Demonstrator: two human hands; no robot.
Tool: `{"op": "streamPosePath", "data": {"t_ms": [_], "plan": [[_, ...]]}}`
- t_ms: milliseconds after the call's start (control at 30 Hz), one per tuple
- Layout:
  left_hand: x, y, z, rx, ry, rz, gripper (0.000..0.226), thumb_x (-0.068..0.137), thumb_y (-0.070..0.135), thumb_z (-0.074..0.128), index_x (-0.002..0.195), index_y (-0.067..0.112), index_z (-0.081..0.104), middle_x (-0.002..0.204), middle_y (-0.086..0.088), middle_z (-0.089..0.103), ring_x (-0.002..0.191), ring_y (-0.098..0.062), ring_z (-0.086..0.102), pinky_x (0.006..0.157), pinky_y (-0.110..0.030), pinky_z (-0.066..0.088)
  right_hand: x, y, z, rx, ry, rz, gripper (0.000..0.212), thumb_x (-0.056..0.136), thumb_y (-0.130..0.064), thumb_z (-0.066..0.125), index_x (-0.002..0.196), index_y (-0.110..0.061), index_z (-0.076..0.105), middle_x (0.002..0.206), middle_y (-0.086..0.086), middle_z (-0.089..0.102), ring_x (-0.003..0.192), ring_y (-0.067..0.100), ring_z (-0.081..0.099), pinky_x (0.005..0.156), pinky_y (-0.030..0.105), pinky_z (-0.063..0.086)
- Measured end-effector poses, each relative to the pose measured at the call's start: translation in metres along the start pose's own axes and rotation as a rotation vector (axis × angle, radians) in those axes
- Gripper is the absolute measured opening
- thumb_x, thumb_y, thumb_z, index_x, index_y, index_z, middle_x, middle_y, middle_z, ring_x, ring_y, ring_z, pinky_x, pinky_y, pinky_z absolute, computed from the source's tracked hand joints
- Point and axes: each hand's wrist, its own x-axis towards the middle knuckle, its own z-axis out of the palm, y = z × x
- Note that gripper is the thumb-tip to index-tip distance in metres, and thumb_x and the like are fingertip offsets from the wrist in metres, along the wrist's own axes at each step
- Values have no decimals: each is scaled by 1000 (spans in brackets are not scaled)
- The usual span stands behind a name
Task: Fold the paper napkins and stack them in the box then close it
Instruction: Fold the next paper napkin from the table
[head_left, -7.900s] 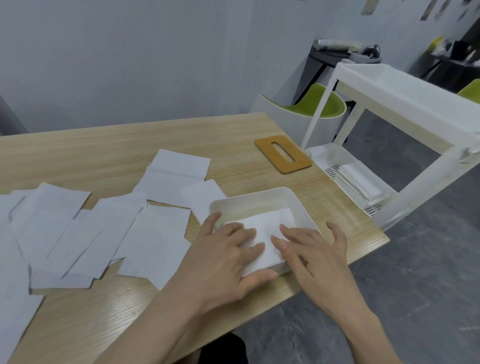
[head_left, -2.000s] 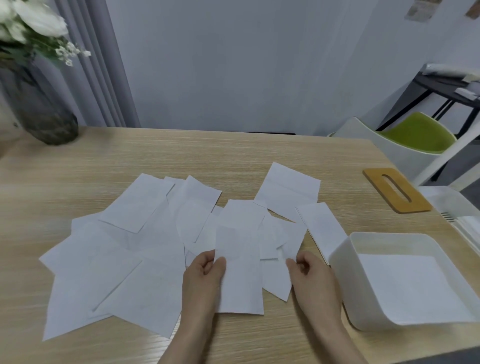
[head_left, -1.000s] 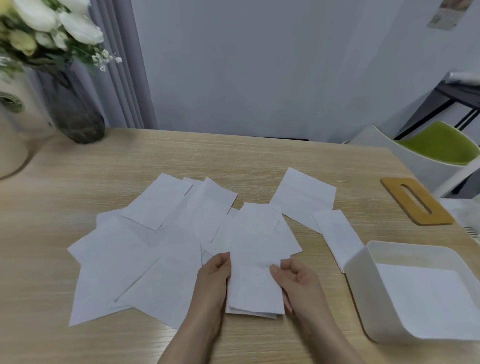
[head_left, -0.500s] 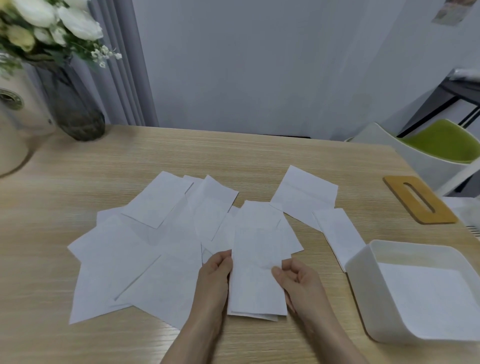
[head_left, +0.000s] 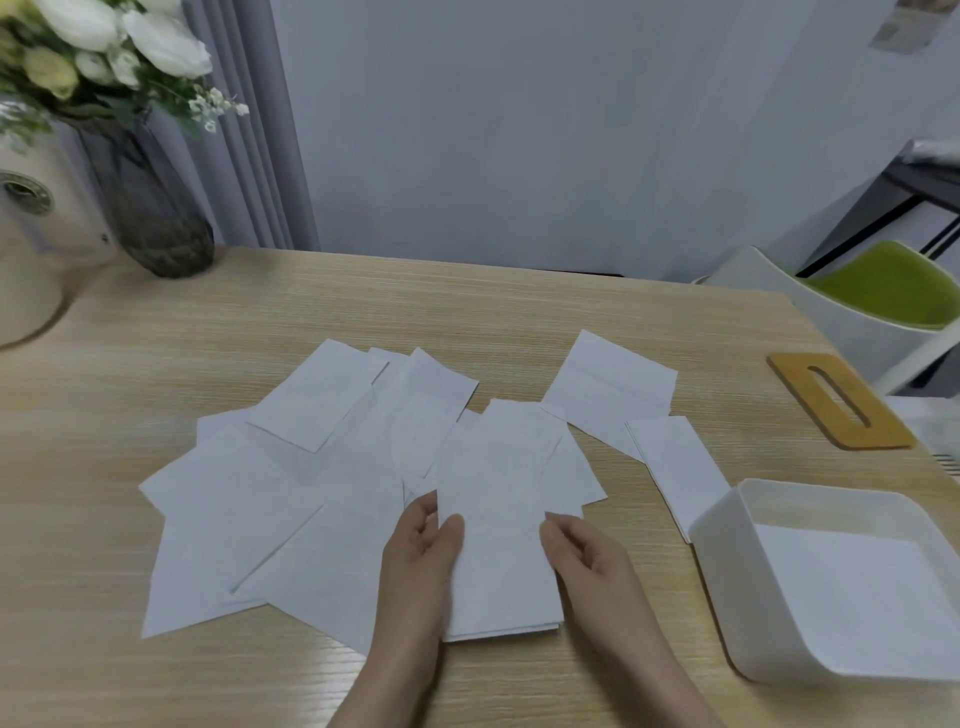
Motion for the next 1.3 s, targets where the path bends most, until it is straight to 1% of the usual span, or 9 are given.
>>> {"op": "streamPosePath", "data": {"t_ms": [233,400,533,633,733,833,933,1167,1300], "plan": [[-6,5,-9,170,19,69,37,89,-4,54,102,31,59,99,10,72,93,-7,68,77,-27,51,1,-2,24,42,-51,-51,15,96,-8,53,94,-10,68,79,5,74,75,13,68,69,25,51],[-2,11,-25,160,107,107,30,86,-1,59,97,25,67,90,8,75,87,-16,70,79,-39,55,8,-3,27,3,-107,-22,15,94,-8,56,96,-17,67,78,0,75,76,11,70,71,22,51],[6,17,-38,55,144,85,26,86,-1,60,95,21,70,89,2,77,84,-20,72,73,-36,55,19,-3,22,-134,52,19,19,87,-19,64,104,-27,63,70,-10,68,76,3,64,76,24,46],[10,21,-41,-11,124,42,26,87,-8,57,96,14,68,85,2,77,73,-12,73,58,-20,53,29,-4,14,-177,215,44,35,84,-24,68,116,-28,54,92,-13,63,89,5,61,82,29,46],[10,22,-40,-32,92,-8,26,88,-10,56,97,12,68,88,-2,77,78,-19,73,65,-28,55,40,-9,10,-99,226,94,45,84,-19,68,125,-21,49,98,-8,65,75,12,58,74,35,47],[11,21,-40,-26,94,-13,26,88,-9,57,99,12,68,90,-3,77,85,-25,72,74,-35,54,50,-12,13,41,203,141,40,83,-11,68,118,-18,51,83,-5,68,43,1,50,50,20,38],[11,23,-41,-1,93,-9,25,88,-8,57,100,11,68,90,-3,77,88,-27,72,79,-38,55,57,-11,17,71,211,150,28,83,-11,69,109,-13,58,81,0,69,37,-3,48,40,13,33],[10,24,-40,33,93,-2,25,88,-7,58,97,14,69,88,1,77,85,-21,72,76,-35,55,63,-7,19,-8,241,91,4,88,-12,64,87,-12,68,50,-12,60,34,-2,46,38,10,30],[10,24,-40,25,81,-1,24,88,-6,57,98,13,68,88,0,77,84,-20,73,76,-35,55,59,-5,4,-60,282,74,7,88,-13,63,86,-12,70,68,-3,69,48,-2,53,50,17,36]]}}
